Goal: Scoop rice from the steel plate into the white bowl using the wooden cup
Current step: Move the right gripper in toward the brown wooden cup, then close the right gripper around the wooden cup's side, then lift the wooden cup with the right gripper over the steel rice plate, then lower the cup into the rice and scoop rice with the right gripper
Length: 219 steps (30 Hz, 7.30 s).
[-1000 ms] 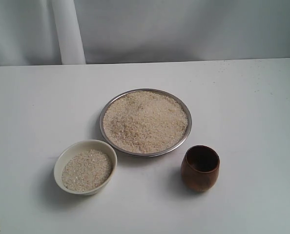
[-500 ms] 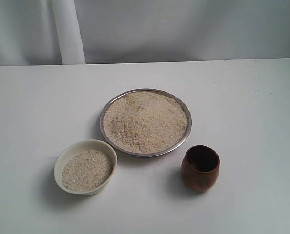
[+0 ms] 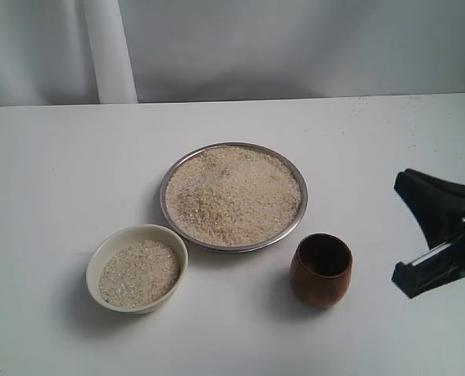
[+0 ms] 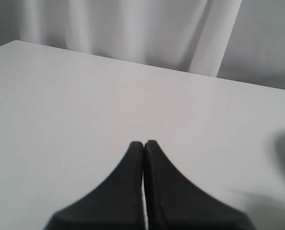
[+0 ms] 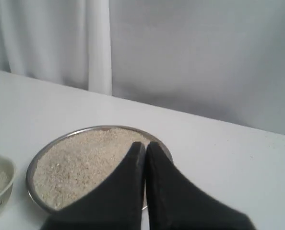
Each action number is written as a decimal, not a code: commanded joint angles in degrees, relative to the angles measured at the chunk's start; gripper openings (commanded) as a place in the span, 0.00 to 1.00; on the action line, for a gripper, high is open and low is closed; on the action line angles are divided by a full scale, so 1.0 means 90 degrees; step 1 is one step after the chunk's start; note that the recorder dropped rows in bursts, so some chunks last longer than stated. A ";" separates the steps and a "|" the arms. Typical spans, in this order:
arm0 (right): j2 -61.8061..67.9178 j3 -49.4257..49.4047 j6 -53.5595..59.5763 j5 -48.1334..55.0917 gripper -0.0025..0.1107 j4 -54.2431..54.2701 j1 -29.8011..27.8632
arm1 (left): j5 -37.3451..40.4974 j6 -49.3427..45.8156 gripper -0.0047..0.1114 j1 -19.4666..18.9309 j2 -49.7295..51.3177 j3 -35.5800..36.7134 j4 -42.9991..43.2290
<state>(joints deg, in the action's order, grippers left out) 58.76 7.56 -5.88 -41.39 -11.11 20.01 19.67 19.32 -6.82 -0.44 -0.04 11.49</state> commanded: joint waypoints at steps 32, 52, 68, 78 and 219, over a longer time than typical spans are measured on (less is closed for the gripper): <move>0.3500 -0.0840 0.0791 -0.1910 0.02 -0.1066 0.0010 | -0.0040 0.0014 0.04 0.0009 0.0049 0.0004 -0.0023; 0.3500 -0.0840 0.0376 -0.1484 0.77 -0.1009 0.0010 | -0.0040 0.0014 0.04 0.0009 0.0049 0.0004 -0.0023; 0.3500 -0.0840 0.0323 -0.1655 0.94 -0.0518 0.0010 | -0.0040 0.0014 0.04 0.0009 0.0049 0.0004 -0.0023; 0.3500 -0.0840 0.0364 -0.1963 0.94 -0.0675 0.0010 | -0.0040 0.0014 0.04 0.0009 0.0049 0.0004 -0.0023; 0.7664 0.8345 0.1434 0.9611 0.02 -0.7674 0.2526 | -0.0040 0.0014 0.04 0.0009 0.0049 0.0004 -0.0023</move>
<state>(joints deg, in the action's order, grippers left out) 128.14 82.29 4.97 45.99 -81.83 42.31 19.67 19.32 -6.82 -0.44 -0.04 11.49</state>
